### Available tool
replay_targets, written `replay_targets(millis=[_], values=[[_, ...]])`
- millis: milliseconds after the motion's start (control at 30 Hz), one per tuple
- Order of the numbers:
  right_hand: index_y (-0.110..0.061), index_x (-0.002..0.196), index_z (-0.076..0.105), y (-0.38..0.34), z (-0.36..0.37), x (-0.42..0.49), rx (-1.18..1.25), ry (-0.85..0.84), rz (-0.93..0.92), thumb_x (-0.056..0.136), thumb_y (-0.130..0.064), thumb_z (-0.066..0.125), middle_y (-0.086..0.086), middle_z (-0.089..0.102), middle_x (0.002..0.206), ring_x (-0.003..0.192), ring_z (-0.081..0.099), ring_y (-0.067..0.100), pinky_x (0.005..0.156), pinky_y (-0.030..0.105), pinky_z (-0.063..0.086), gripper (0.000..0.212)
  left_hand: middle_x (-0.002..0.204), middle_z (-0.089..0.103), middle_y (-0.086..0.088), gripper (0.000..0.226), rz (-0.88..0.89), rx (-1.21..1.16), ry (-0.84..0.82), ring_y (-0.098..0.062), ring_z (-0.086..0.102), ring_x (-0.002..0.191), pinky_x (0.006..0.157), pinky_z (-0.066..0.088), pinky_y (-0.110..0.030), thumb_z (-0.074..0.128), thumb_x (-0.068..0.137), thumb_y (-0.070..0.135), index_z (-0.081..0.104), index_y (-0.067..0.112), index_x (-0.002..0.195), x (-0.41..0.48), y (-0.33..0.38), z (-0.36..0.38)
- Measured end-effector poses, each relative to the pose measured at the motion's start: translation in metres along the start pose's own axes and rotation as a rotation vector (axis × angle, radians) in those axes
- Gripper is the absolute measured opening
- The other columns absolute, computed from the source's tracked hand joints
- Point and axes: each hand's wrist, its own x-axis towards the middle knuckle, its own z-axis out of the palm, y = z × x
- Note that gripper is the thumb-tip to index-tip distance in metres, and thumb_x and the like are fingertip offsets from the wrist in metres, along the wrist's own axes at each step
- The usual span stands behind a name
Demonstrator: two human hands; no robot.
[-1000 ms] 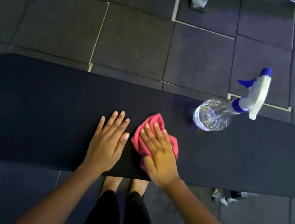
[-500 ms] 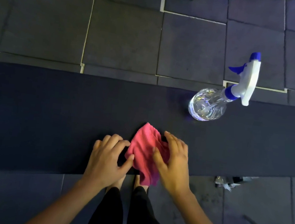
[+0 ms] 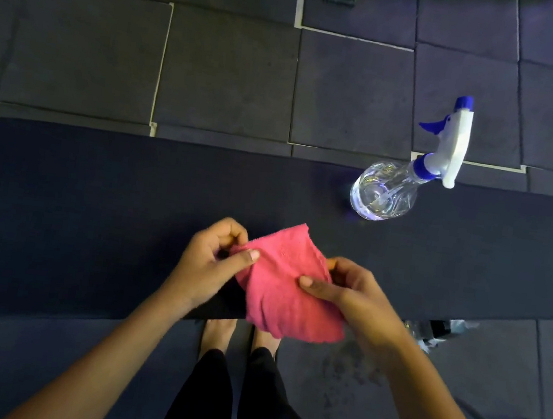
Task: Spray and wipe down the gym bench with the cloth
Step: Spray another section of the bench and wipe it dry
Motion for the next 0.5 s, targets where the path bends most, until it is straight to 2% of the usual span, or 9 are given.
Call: replay_targets(millis=[67, 100, 133, 200, 267, 333, 367, 433, 500], values=[[-0.002, 0.09, 0.065, -0.009, -0.002, 0.005, -0.225, 0.111, -0.06, 0.073, -0.013, 0.085, 0.001, 0.068, 0.079, 0.07, 0.062, 0.014, 0.061, 0.025, 0.051, 0.029, 0.074, 0.06, 0.005, 0.018, 0.066, 0.193, 0.059, -0.01, 0.055, 0.069, 0.065, 0.046, -0.023, 0.073, 0.076, 0.019, 0.059, 0.026, 0.083, 0.011, -0.002, -0.008], [-0.007, 0.092, 0.066, -0.012, -0.002, 0.009, -0.408, 0.194, -0.098, 0.075, -0.012, 0.084, -0.001, 0.067, 0.082, 0.073, 0.062, 0.014, 0.066, 0.028, 0.053, 0.025, 0.079, 0.061, 0.008, 0.024, 0.076, 0.245, 0.081, -0.008, 0.056, 0.074, 0.067, 0.046, -0.024, 0.075, 0.076, 0.016, 0.06, 0.029, 0.091, 0.016, -0.003, -0.01], [-0.013, 0.098, 0.066, -0.014, 0.0, 0.012, -0.601, 0.276, -0.127, 0.077, -0.01, 0.08, -0.001, 0.067, 0.09, 0.081, 0.063, 0.017, 0.075, 0.033, 0.054, 0.026, 0.088, 0.06, 0.009, 0.033, 0.074, 0.316, 0.088, -0.008, 0.054, 0.081, 0.071, 0.047, -0.026, 0.075, 0.077, 0.016, 0.059, 0.03, 0.102, 0.02, -0.005, -0.011], [-0.016, 0.119, 0.062, -0.011, 0.005, 0.013, -0.932, 0.424, -0.193, 0.08, -0.008, 0.07, 0.004, 0.063, 0.115, 0.104, 0.059, 0.028, 0.088, 0.044, 0.05, 0.04, 0.113, 0.053, 0.009, 0.051, 0.093, 0.575, 0.08, -0.011, 0.045, 0.103, 0.083, 0.044, -0.029, 0.072, 0.08, 0.02, 0.051, 0.027, 0.126, 0.027, -0.01, -0.008], [-0.012, 0.128, 0.059, -0.006, 0.013, 0.012, -1.049, 0.511, -0.397, 0.081, -0.01, 0.065, 0.009, 0.058, 0.129, 0.114, 0.054, 0.034, 0.092, 0.046, 0.047, 0.047, 0.13, 0.046, 0.004, 0.051, 0.157, 0.73, 0.138, -0.015, 0.036, 0.117, 0.093, 0.037, -0.029, 0.065, 0.086, 0.02, 0.048, 0.022, 0.134, 0.027, -0.014, -0.005], [-0.008, 0.132, 0.057, 0.003, 0.027, 0.01, -1.038, 0.428, -0.631, 0.086, -0.025, 0.058, 0.012, 0.054, 0.139, 0.127, 0.049, 0.034, 0.104, 0.044, 0.04, 0.049, 0.133, 0.049, -0.001, 0.039, 0.186, 0.69, 0.214, -0.018, 0.04, 0.121, 0.099, 0.039, -0.034, 0.057, 0.09, 0.017, 0.053, 0.016, 0.129, 0.024, -0.014, -0.003], [-0.009, 0.139, 0.051, 0.01, 0.037, 0.011, -1.083, 0.341, -0.699, 0.089, -0.037, 0.052, 0.013, 0.047, 0.148, 0.137, 0.04, 0.032, 0.113, 0.045, 0.032, 0.057, 0.134, 0.051, -0.003, 0.035, 0.188, 0.687, 0.221, -0.019, 0.042, 0.123, 0.102, 0.04, -0.037, 0.054, 0.092, 0.015, 0.055, 0.014, 0.127, 0.022, -0.014, -0.003], [-0.017, 0.154, 0.027, 0.031, 0.055, 0.016, -1.28, 0.141, -0.731, 0.091, -0.062, 0.041, 0.009, 0.021, 0.163, 0.151, 0.013, 0.027, 0.122, 0.051, 0.009, 0.078, 0.141, 0.049, -0.004, 0.034, 0.183, 0.78, 0.179, -0.021, 0.042, 0.131, 0.108, 0.038, -0.042, 0.05, 0.094, 0.013, 0.056, 0.012, 0.128, 0.016, -0.018, -0.003], [-0.019, 0.157, 0.01, 0.054, 0.062, 0.023, -1.483, -0.011, -0.702, 0.083, -0.078, 0.04, 0.006, 0.002, 0.166, 0.152, -0.004, 0.026, 0.12, 0.059, 0.001, 0.099, 0.149, 0.043, -0.004, 0.037, 0.169, 0.89, 0.131, -0.021, 0.036, 0.139, 0.115, 0.029, -0.046, 0.045, 0.097, 0.014, 0.053, 0.012, 0.132, 0.011, -0.023, -0.004]])
